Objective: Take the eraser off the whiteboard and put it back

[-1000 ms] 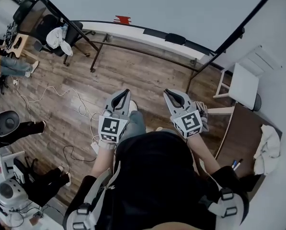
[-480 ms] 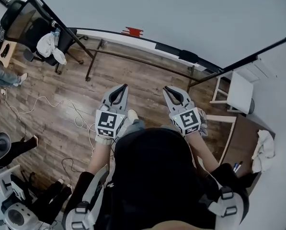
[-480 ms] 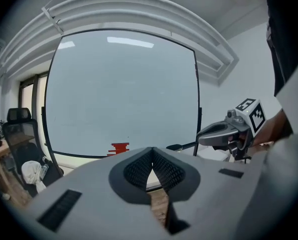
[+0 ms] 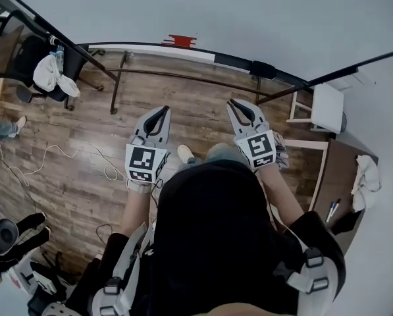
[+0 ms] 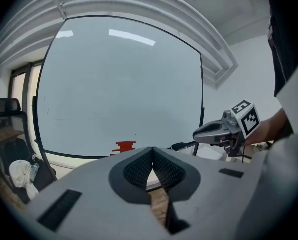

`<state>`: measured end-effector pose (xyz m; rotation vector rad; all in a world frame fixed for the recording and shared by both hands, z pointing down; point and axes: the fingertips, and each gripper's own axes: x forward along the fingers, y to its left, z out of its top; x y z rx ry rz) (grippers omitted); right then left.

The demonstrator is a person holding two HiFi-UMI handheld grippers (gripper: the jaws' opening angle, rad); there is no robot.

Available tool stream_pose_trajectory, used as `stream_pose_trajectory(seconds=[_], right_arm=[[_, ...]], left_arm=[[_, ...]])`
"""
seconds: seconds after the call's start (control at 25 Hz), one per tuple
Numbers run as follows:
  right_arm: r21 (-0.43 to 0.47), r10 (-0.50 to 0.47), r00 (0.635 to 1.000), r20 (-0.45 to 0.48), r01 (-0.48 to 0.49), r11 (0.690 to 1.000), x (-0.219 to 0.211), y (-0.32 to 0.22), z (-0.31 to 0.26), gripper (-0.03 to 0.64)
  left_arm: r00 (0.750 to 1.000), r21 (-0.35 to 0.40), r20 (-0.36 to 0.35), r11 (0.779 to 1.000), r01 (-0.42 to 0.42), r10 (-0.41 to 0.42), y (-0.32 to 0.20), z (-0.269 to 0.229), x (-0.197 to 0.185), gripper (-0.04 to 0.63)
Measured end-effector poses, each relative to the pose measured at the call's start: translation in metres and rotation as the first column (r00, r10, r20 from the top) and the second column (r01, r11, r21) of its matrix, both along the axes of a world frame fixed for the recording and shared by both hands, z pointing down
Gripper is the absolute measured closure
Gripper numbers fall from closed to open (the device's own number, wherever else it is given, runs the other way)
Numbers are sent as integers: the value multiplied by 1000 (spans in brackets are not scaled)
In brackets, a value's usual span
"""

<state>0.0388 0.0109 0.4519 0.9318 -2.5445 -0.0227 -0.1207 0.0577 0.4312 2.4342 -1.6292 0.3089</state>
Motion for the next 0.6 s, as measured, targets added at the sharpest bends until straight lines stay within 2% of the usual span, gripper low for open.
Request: stream_pose_trajectory(seconds=[0.24,0.48,0.6], right_arm=[[5,54,994,-96,-53,999,12,-34,30,580],[-12,107,981,-164,-110,994,38,-70,62,575],[-10,129,971,-201,-134,991,52,-92,78,533]], left_arm=[[998,-22,8,998,-55,55,-23,9,3,586],[996,-76,21,994,-83,85,-44,19,12,586],[994,-96,37,990,-100,104,-59,25,18,586]])
